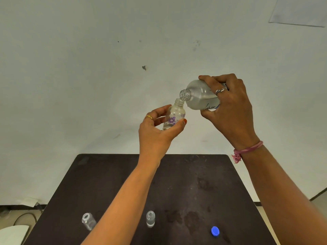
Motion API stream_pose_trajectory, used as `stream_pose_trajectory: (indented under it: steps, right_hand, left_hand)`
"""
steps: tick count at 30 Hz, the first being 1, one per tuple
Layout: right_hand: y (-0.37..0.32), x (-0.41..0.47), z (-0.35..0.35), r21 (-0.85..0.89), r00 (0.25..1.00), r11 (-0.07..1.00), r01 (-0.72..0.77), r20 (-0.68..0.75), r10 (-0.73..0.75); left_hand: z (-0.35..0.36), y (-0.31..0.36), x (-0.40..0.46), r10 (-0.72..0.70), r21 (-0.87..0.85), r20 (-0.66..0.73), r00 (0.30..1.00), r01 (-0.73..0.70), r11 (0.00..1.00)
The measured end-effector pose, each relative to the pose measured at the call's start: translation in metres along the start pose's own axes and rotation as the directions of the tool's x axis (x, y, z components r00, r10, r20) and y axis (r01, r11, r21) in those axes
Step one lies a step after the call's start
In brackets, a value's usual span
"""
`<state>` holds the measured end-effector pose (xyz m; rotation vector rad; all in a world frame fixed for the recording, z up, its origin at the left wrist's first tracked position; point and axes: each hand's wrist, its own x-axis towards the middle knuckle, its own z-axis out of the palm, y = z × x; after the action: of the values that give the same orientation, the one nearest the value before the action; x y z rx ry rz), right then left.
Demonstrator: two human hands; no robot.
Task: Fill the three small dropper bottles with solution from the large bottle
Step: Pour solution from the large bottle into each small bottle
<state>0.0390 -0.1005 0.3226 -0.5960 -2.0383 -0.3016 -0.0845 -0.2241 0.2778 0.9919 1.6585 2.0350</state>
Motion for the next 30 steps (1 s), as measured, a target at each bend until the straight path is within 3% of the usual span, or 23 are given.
stream_pose_trajectory:
  steps: [30]
  right_hand:
    - [-0.0005,0.0008,0.0020,-0.008,1.000,1.000,0.018,0.000,-0.018]
  left_hand:
    - [-0.0003,-0.0003,-0.0006,-0.012,0.013,-0.013,1.000,0.012,1.000]
